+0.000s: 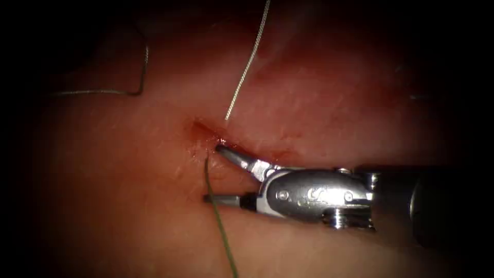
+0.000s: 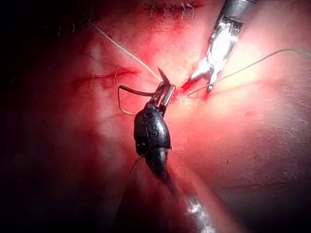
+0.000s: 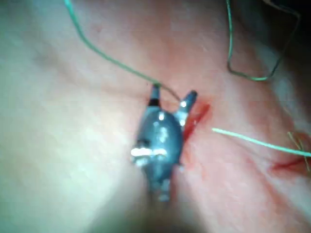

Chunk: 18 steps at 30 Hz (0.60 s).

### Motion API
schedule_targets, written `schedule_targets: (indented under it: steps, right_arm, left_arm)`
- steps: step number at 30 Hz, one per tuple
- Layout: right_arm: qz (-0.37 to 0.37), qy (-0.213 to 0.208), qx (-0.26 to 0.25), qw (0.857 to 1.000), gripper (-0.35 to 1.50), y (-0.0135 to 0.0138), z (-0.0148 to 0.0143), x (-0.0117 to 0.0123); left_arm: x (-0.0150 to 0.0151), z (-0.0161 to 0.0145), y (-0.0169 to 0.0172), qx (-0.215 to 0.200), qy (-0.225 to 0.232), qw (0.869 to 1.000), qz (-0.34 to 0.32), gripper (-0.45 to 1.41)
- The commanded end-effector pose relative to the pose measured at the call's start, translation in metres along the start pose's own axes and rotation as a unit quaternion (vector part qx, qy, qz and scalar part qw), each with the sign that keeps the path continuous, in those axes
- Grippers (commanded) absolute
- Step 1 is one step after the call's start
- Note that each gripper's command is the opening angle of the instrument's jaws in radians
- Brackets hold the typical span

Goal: Wound Closure

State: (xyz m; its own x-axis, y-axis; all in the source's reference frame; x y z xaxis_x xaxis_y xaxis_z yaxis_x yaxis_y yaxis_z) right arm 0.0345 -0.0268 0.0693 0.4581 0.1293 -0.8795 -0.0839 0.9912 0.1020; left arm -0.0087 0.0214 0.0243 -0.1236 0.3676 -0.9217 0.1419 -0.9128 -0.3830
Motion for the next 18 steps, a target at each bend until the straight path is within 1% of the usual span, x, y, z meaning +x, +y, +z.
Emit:
schedule_targets:
  steps: [1, 5, 6, 7, 8, 9, 14, 18]
  right_arm:
    - [-0.002, 0.000, 0.000, 1.000, 0.89, 0.0002, 0.0016, -0.0003]
    - [-0.001, -0.007, 0.003, 1.000, 0.89, 0.0005, 0.0021, -0.0011]
    - [-0.001, -0.009, 0.005, 1.000, 0.84, 0.0005, 0.0022, -0.0013]
    - [-0.002, -0.008, 0.007, 1.000, 0.72, 0.0006, 0.0022, -0.0015]
    - [-0.002, -0.008, 0.011, 1.000, 0.51, 0.0006, 0.0023, -0.0016]
    - [-0.002, -0.013, 0.023, 1.000, -0.35, 0.0006, 0.0023, -0.0017]
    - [-0.002, -0.023, 0.034, 0.999, -0.35, 0.0006, 0.0016, -0.0016]
    - [-0.002, -0.024, 0.043, 0.999, -0.35, 0.0003, 0.0004, -0.0013]
  left_arm:
    - [-0.0006, 0.0005, -0.0004, 0.000, 0.000, 1.000, 0.001, -0.45]
    - [-0.0006, 0.0005, -0.0004, 0.000, 0.000, 1.000, 0.001, -0.45]
    - [-0.0006, 0.0005, -0.0004, 0.000, 0.000, 1.000, 0.001, -0.45]
    - [-0.0006, 0.0005, -0.0004, 0.000, 0.000, 1.000, 0.001, -0.45]
    - [-0.0006, 0.0006, -0.0004, 0.000, -0.001, 1.000, 0.001, -0.45]
    - [-0.0006, 0.0006, -0.0004, 0.000, -0.001, 1.000, 0.001, -0.45]
    - [-0.0006, 0.0005, -0.0004, 0.000, -0.001, 1.000, 0.001, -0.45]
    - [-0.0006, 0.0005, -0.0004, 0.000, -0.001, 1.000, 0.001, -0.45]
